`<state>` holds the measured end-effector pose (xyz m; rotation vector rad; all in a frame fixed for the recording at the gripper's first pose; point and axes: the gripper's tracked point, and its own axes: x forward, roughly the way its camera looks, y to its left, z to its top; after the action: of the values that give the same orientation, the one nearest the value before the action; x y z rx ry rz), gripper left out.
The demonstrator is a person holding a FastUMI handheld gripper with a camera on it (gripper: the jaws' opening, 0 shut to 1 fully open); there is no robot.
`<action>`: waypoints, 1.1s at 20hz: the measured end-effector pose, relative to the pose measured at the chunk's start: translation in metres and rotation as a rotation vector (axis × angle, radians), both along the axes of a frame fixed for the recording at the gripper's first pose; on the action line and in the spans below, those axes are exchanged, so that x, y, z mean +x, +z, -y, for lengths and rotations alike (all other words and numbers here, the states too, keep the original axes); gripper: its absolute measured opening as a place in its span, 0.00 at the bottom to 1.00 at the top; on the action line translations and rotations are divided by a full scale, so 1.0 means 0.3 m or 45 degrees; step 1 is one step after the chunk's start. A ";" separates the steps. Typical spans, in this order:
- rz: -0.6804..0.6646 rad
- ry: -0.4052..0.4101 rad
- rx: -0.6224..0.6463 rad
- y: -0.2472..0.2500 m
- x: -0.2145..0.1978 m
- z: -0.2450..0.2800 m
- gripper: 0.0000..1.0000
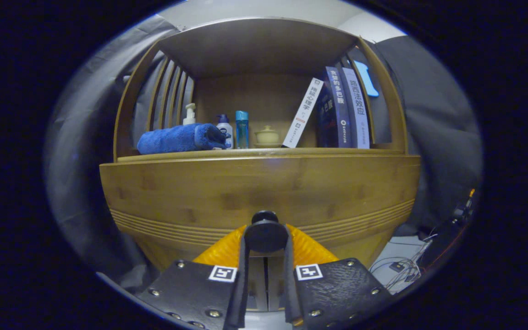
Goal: Pull open the drawer, take out the items inside it, and place them on the countertop above the cabinet.
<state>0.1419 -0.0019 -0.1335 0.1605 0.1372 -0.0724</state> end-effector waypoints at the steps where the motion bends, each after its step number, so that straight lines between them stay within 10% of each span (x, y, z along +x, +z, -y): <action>1: -0.022 0.001 0.022 -0.008 -0.037 -0.001 0.33; 11: 0.126 -0.190 -0.093 0.144 -0.264 0.106 0.19; 22: 0.033 -0.147 -0.049 0.057 -0.114 0.083 0.75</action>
<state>0.1076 -0.0269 -0.1162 0.1306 0.1003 -0.1878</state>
